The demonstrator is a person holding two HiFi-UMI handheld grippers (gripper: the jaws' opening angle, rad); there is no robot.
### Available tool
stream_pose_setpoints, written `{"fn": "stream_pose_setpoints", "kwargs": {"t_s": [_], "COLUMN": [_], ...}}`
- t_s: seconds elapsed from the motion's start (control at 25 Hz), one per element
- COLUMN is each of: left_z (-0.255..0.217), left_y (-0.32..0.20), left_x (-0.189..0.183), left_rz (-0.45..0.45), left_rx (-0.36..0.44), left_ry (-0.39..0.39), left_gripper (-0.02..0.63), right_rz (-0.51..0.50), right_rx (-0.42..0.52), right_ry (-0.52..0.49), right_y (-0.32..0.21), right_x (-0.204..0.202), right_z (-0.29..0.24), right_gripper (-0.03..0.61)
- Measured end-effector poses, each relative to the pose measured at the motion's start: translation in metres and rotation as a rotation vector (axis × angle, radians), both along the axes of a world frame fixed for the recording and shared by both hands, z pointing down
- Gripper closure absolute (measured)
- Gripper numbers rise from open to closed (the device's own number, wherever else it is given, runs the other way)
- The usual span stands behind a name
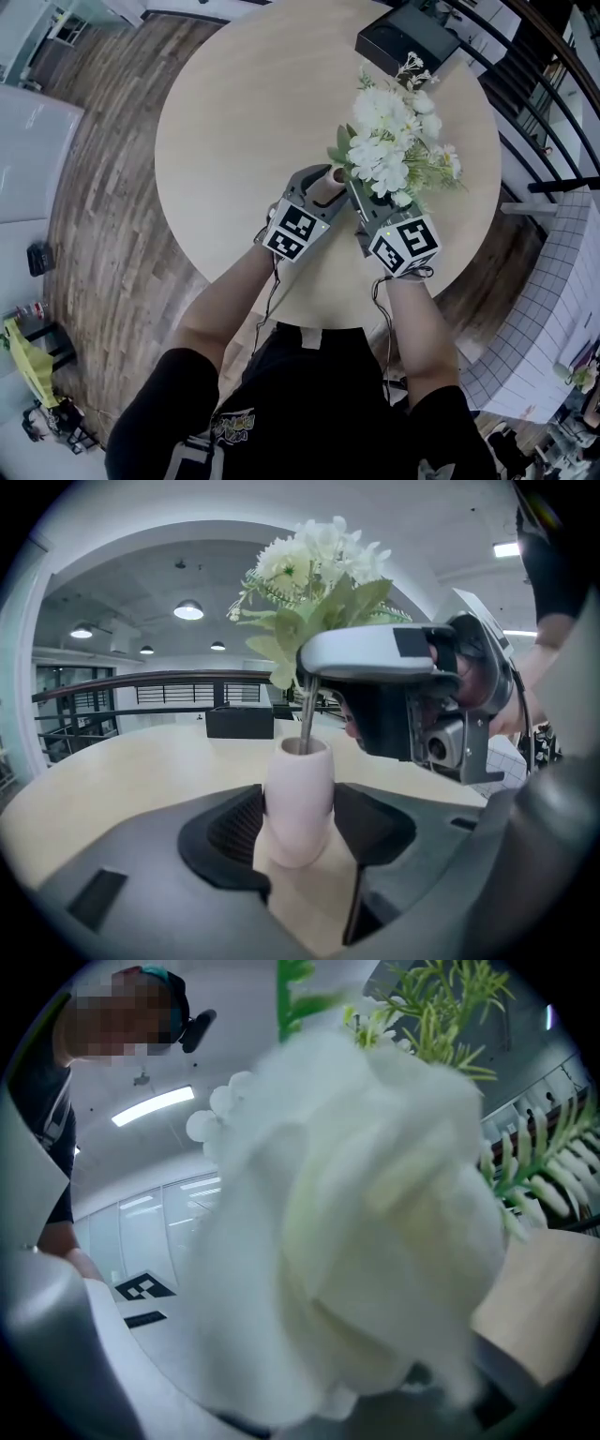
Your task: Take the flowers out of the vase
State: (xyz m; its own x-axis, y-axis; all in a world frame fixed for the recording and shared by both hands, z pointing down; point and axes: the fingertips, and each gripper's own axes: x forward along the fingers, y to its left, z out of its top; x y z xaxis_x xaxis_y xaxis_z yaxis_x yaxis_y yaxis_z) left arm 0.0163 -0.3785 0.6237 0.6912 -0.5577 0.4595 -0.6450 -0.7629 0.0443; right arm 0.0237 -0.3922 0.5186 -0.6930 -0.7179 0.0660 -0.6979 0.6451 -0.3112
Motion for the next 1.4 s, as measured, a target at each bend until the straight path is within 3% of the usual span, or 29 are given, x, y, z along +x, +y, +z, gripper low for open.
{"fn": "stream_pose_setpoints", "kwargs": {"t_s": [0.64, 1.0, 1.24, 1.32, 1.4], "left_z": [-0.006, -0.045, -0.083, -0.097, -0.108], "left_y": [0.004, 0.033, 0.066, 0.077, 0.087], "left_x": [-0.004, -0.035, -0.065, -0.077, -0.088], "left_rz": [-0.018, -0.086, -0.154, -0.185, -0.212], "left_rx": [-0.001, 0.027, 0.005, -0.007, -0.016], "left_ry": [-0.008, 0.060, 0.115, 0.128, 0.135], "left_gripper": [0.371, 0.371, 0.374, 0.410, 0.497], "right_rz": [0.085, 0.170, 0.205, 0.206, 0.209], "right_rx": [0.066, 0.084, 0.083, 0.080, 0.076], "right_ry": [-0.073, -0.097, -0.067, -0.062, -0.061], "right_y": [0.007, 0.024, 0.054, 0.067, 0.080], "right_x": [0.028, 0.057, 0.062, 0.058, 0.055], "right_z": [-0.071, -0.105, -0.122, -0.124, -0.124], "right_gripper": [0.499, 0.500, 0.500, 0.502, 0.502]}}
